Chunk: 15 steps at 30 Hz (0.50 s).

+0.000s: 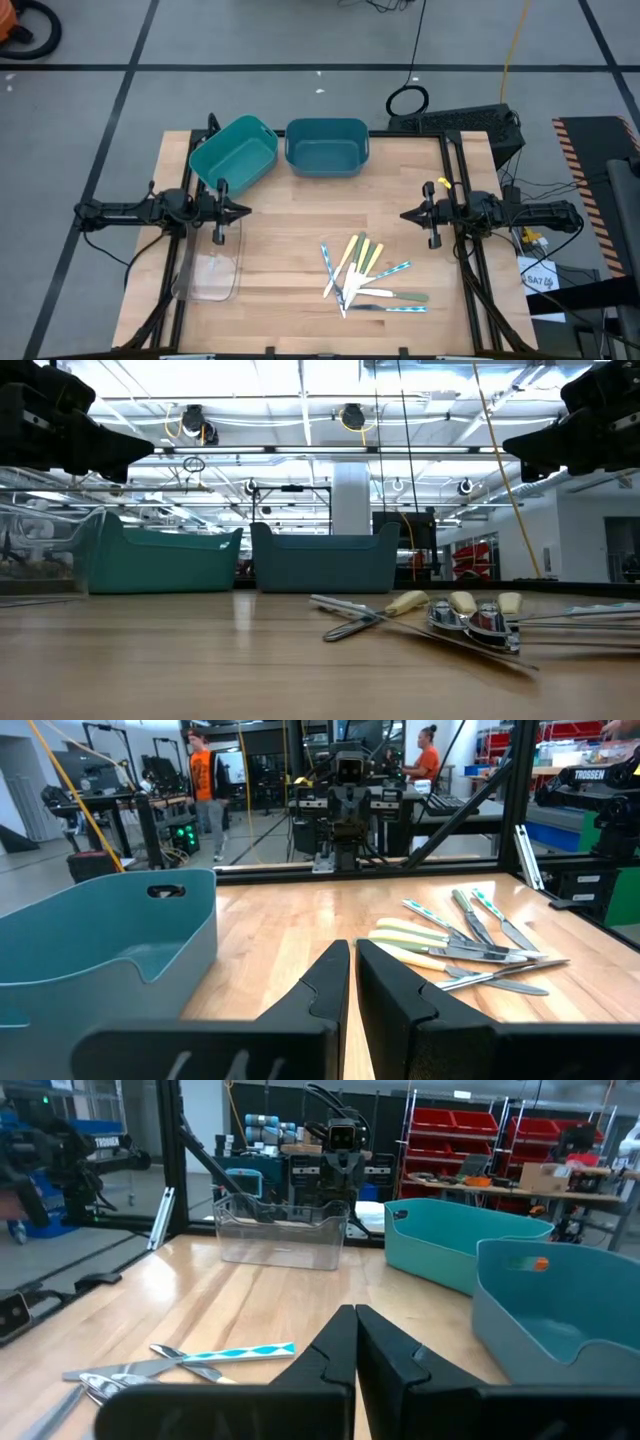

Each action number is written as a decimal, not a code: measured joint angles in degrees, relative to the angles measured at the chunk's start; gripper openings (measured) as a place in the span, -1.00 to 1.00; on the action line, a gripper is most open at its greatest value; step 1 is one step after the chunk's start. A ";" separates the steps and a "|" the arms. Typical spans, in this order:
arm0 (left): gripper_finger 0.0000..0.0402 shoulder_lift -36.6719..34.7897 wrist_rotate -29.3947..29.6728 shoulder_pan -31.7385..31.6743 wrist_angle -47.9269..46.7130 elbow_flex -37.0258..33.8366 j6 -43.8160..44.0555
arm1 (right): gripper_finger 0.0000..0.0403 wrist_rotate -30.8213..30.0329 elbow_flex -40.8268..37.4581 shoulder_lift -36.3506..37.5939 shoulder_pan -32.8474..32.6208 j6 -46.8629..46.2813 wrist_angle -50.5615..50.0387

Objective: Sort silverware by color (type)
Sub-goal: Put the top right blue table knife into the blue bin

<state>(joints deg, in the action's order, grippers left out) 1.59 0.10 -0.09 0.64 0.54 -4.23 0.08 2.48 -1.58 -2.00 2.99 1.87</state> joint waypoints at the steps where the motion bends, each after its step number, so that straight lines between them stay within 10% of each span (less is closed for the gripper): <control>1: -0.85 0.00 -0.02 0.01 0.00 -0.02 -0.19 | -1.00 -0.02 0.00 -0.01 0.00 -0.57 0.00; 15: -0.85 0.02 0.00 0.01 0.13 -0.01 -0.11 | -1.00 -0.02 2.80 -0.01 0.00 0.08 0.79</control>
<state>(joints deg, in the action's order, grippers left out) 1.61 0.10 -0.08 0.78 0.53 -4.34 0.05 5.28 -1.59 -2.00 3.07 2.66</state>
